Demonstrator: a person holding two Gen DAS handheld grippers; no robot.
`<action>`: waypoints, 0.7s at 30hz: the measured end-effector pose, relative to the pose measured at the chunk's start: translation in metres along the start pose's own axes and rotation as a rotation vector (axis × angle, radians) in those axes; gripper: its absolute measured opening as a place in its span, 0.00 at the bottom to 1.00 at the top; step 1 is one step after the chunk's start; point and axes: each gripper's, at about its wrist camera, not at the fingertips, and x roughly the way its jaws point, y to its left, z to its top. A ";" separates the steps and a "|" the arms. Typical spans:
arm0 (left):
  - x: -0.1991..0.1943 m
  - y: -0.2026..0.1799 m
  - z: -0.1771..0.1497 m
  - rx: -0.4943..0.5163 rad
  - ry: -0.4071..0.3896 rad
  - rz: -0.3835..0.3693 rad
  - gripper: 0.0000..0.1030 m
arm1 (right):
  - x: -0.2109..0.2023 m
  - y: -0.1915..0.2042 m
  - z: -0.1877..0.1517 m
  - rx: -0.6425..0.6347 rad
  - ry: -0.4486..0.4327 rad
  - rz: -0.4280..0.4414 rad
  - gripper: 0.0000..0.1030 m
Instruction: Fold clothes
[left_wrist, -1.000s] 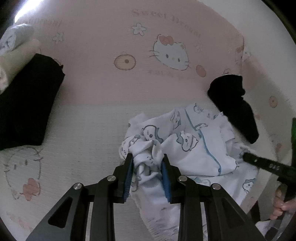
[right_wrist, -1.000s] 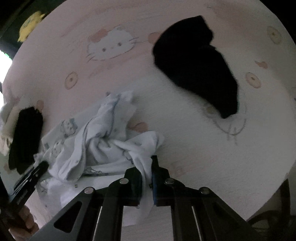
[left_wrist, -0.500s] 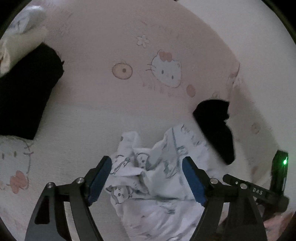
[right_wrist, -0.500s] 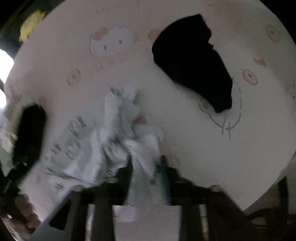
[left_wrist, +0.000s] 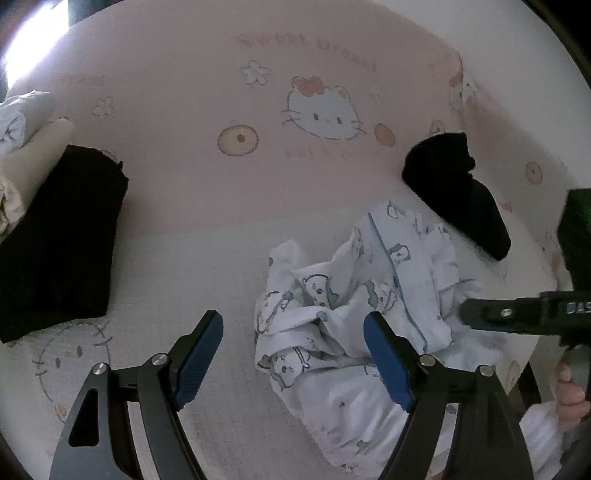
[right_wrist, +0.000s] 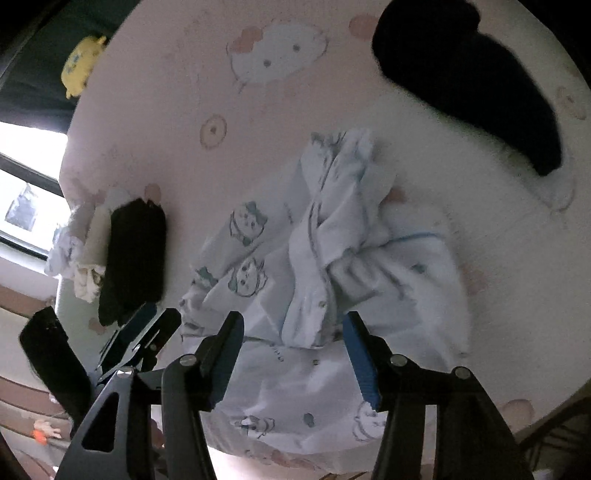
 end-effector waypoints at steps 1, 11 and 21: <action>-0.001 -0.001 0.000 0.015 -0.001 0.000 0.75 | 0.005 0.003 0.000 0.000 0.014 0.001 0.54; -0.003 -0.013 -0.008 0.275 -0.015 0.112 0.75 | 0.039 0.020 -0.004 -0.011 0.094 -0.050 0.53; -0.005 -0.026 0.021 0.405 0.027 0.019 0.75 | 0.026 0.065 0.006 -0.258 0.061 -0.067 0.05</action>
